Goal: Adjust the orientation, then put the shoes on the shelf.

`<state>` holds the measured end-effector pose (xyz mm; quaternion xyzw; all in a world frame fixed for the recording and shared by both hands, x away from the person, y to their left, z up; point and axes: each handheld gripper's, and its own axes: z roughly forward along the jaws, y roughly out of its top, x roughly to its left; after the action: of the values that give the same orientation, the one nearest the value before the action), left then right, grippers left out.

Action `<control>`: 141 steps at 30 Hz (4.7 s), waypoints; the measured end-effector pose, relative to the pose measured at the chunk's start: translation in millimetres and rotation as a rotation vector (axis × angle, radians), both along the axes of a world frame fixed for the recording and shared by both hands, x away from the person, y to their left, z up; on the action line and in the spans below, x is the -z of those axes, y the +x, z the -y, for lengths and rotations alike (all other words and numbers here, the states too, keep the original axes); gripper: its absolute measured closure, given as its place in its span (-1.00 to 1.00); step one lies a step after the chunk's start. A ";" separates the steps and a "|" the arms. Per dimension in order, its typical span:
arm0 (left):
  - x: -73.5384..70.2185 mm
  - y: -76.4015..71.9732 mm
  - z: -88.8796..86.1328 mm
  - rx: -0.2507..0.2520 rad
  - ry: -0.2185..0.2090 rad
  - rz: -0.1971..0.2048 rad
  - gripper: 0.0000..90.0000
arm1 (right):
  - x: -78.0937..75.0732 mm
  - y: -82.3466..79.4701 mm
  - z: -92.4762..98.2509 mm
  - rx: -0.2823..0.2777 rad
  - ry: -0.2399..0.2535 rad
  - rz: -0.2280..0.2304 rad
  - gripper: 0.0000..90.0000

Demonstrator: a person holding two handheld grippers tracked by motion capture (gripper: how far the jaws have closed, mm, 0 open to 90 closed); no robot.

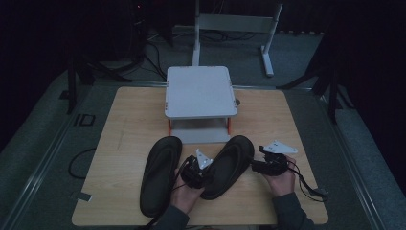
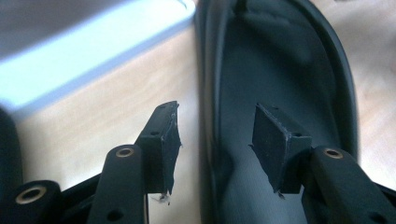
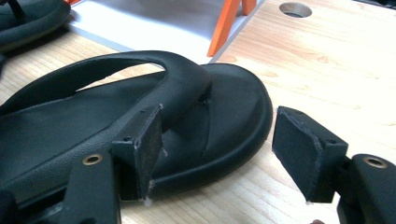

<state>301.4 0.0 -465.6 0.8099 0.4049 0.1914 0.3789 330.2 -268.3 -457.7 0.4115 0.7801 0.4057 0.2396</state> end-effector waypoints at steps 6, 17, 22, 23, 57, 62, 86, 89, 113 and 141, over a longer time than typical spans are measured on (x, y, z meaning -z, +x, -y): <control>3.8 21.4 13.2 -0.009 -0.019 0.000 0.24 | -0.3 -1.9 3.8 0.006 0.009 0.009 -0.27; 10.5 28.4 18.9 0.005 -0.030 -0.029 0.73 | -1.1 -1.4 15.6 0.040 0.022 0.015 -0.27; 8.7 23.1 14.7 -0.001 -0.032 -0.043 0.82 | -1.0 -1.8 16.5 0.044 0.018 0.017 -0.27; 8.4 21.4 13.8 -0.002 -0.030 -0.041 0.82 | -1.1 -1.8 16.6 0.044 0.016 0.018 -0.27; 5.9 -56.7 -66.3 -0.418 -0.053 0.005 0.73 | 1.4 -2.2 14.0 0.035 0.012 0.013 -0.27; -2.2 -62.1 -72.8 -0.379 -0.093 0.059 0.23 | 1.6 -2.2 13.8 0.034 0.012 0.014 -0.27; 1.9 -38.4 -109.8 -0.254 -0.079 0.031 0.79 | 1.5 -4.3 13.7 0.030 0.004 0.017 -0.27; 0.7 -36.1 -106.8 -0.266 -0.033 0.063 0.81 | 2.0 -3.8 13.4 0.028 0.002 0.015 -0.27; 2.3 -52.4 -102.6 -0.264 -0.091 0.060 -0.19 | 2.9 -4.3 12.6 0.024 0.003 0.016 -0.27; 18.9 -61.3 -90.9 -0.290 0.018 0.028 0.62 | 4.0 -4.4 11.7 0.020 -0.002 0.014 -0.27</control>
<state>240.2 90.9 -484.5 0.7435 0.5106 0.2591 0.3455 325.8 -280.0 -461.7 0.4164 0.7746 0.4055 0.2494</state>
